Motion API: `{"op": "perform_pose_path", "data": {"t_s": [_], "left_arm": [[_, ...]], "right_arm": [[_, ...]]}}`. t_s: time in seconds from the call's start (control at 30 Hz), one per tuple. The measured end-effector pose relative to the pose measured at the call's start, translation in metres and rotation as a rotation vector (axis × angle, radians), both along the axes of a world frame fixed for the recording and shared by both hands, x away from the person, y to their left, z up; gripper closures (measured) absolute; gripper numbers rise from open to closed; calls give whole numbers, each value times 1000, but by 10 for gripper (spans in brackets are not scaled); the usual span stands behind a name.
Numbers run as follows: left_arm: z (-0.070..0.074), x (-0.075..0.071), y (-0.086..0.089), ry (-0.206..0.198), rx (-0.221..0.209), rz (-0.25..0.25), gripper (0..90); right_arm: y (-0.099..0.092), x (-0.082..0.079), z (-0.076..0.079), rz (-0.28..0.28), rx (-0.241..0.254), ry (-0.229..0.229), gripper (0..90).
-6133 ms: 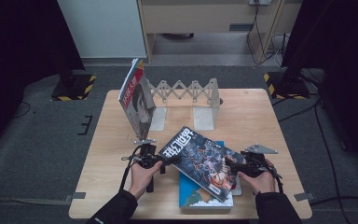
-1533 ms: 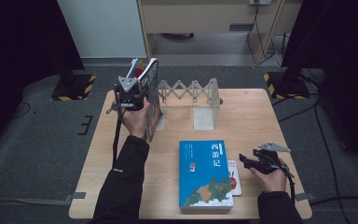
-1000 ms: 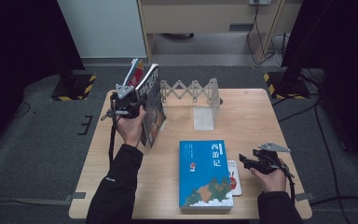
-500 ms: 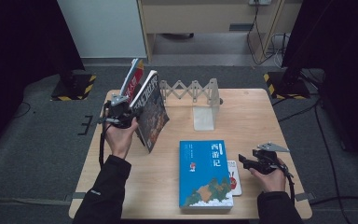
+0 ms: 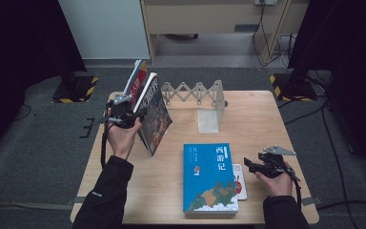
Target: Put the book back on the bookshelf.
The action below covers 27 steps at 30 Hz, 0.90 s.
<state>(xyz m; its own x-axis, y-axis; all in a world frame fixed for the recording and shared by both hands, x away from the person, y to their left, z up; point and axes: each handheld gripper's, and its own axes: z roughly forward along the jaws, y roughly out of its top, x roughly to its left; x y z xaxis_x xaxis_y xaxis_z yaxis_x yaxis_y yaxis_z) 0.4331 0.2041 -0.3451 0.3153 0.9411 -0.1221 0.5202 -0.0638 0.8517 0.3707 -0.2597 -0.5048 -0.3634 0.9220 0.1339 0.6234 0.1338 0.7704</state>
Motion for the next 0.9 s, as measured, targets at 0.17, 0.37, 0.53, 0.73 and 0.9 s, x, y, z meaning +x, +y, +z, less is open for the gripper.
{"op": "perform_pose_path", "data": {"t_s": [0.17,0.37,0.53,0.73,0.9], "left_arm": [[8,9,-6,29,19,18,728],[13,18,-6,64,63,65,812],[10,18,-2,25,19,87,817],[11,21,-7,-25,16,110,819],[13,27,-13,-47,27,133,819]], "right_arm": [[0,0,0,1,1,2,311],[0,0,0,1,3,6,309],[-1,0,0,1,5,9,309],[-1,1,0,-5,7,2,311],[-2,1,0,-5,5,3,311]]}}
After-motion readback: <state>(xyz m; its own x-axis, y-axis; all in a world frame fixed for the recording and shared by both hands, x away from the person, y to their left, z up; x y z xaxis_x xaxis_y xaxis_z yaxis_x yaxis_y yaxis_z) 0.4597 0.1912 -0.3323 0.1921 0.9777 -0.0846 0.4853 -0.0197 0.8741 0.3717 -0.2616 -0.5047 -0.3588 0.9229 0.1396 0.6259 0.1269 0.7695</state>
